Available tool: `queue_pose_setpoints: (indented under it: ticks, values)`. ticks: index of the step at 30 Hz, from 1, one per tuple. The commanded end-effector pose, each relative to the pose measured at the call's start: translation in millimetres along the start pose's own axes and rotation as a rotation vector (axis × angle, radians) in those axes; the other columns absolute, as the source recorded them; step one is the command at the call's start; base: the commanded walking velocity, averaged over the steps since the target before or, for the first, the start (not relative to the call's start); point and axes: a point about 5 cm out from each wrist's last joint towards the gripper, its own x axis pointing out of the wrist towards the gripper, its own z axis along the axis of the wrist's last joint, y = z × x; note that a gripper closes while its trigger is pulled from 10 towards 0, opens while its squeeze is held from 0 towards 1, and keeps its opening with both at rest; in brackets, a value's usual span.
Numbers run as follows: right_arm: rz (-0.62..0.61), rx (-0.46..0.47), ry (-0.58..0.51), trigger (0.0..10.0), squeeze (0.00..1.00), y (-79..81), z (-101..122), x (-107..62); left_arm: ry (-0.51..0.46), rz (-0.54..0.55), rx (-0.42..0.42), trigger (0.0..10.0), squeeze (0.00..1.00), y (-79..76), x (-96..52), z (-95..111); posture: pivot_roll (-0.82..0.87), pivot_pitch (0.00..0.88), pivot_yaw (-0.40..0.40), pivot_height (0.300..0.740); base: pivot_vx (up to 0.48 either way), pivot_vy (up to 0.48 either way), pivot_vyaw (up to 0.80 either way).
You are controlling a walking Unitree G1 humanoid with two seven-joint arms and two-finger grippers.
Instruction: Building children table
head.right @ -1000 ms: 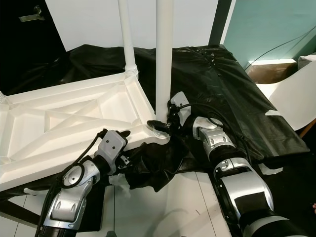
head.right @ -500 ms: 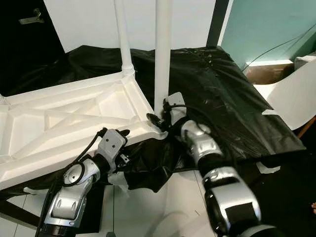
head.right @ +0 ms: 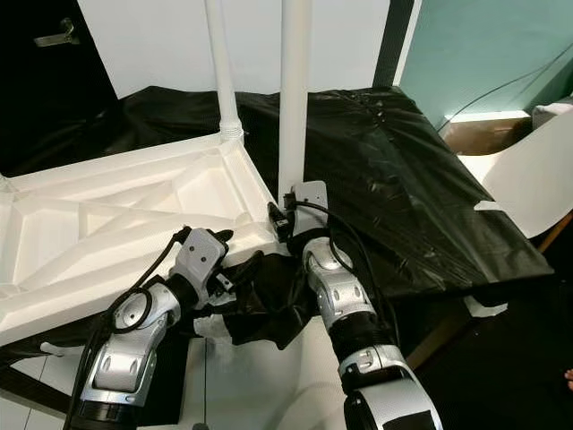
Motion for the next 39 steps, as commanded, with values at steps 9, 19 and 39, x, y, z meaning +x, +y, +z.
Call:
queue_pose_setpoints:
  ticks: [9, 19, 39]
  values:
    - [0.037, 0.061, 0.01, 10.0, 1.0, -5.1, -6, -8.7, 0.003, 0.108, -0.007, 10.0, 0.0, 7.4, 2.2, -3, 0.05, 0.0, -0.007, 0.74, 0.0, 0.0, 0.0]
    - [0.24, -0.078, -0.019, 10.0, 0.0, -31.7, 3, -13.0, 0.002, 0.102, -0.009, 10.0, 0.0, 6.4, 3.6, -3, 0.05, 0.0, -0.012, 0.74, 0.0, 0.0, 0.0]
    - [0.568, -0.244, 0.067, 0.0, 0.0, -38.3, 18, 13.2, 0.008, 0.115, -0.017, 10.0, 0.0, 6.5, 0.8, -4, 0.08, 0.0, -0.011, 0.74, 0.0, 0.0, 0.0]
